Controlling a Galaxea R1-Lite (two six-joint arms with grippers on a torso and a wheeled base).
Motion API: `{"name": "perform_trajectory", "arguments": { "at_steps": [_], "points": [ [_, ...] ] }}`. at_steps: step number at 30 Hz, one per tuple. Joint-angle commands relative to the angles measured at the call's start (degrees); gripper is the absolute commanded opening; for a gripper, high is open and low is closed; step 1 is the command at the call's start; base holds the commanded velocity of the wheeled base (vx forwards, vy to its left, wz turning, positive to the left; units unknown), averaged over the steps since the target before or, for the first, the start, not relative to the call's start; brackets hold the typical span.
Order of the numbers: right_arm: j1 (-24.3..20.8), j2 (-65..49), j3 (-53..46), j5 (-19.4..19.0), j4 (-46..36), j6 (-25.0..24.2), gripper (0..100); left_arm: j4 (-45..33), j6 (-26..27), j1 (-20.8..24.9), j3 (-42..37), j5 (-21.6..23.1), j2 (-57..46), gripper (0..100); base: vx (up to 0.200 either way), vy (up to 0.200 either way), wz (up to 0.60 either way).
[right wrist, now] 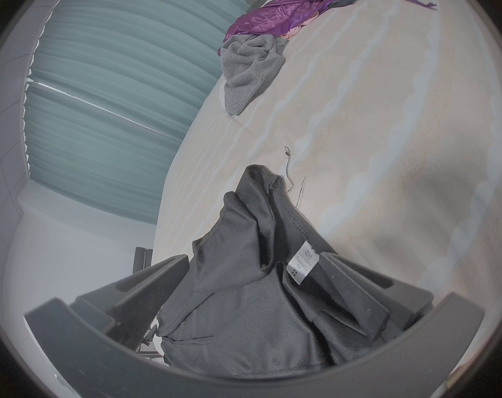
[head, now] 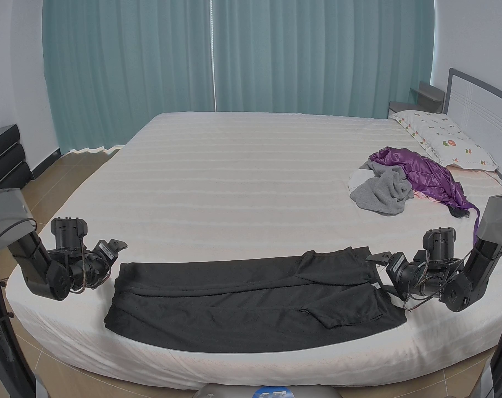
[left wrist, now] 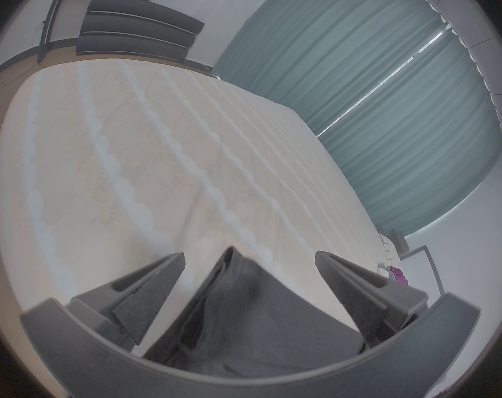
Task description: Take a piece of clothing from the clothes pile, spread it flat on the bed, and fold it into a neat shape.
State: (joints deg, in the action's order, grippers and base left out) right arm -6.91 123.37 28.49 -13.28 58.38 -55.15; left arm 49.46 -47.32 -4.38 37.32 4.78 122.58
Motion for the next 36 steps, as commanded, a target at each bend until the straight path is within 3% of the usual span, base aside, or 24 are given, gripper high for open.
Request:
{"name": "perform_trajectory", "arguments": {
  "at_steps": [1, 9, 16, 20, 29, 36],
  "points": [
    [-0.29, -0.50, -1.16, -0.17, -0.02, 1.01, 100, 0.03, 1.01, -0.19, -9.37, 3.22, -10.96, 100, 0.000, 0.000, 0.00],
    [-1.09, -0.50, -1.86, -0.52, 0.07, 1.45, 100, 0.46, 1.01, 0.51, -13.23, 6.21, -11.22, 100, 0.000, 0.000, 0.00],
    [-0.82, -0.06, -2.39, -0.61, 2.26, 2.59, 100, 0.46, 1.01, 1.21, -13.32, 6.38, -10.60, 100, -0.171, 0.000, 0.00],
    [-1.00, 0.29, -2.39, -0.79, 3.49, 2.94, 100, 0.55, 0.65, 0.95, -13.06, 10.16, -8.93, 100, 0.000, 0.000, 0.00],
    [-1.00, 0.21, -1.68, -2.98, 3.85, 7.87, 100, 1.70, -0.40, 0.86, -12.62, 12.18, -6.82, 100, 0.000, 0.000, 0.00],
    [-0.47, 1.00, 0.08, -9.84, 3.76, 13.40, 100, 3.54, -3.13, 0.95, -12.53, 13.24, -6.56, 100, 0.000, 0.000, 0.00]
  ]
}}
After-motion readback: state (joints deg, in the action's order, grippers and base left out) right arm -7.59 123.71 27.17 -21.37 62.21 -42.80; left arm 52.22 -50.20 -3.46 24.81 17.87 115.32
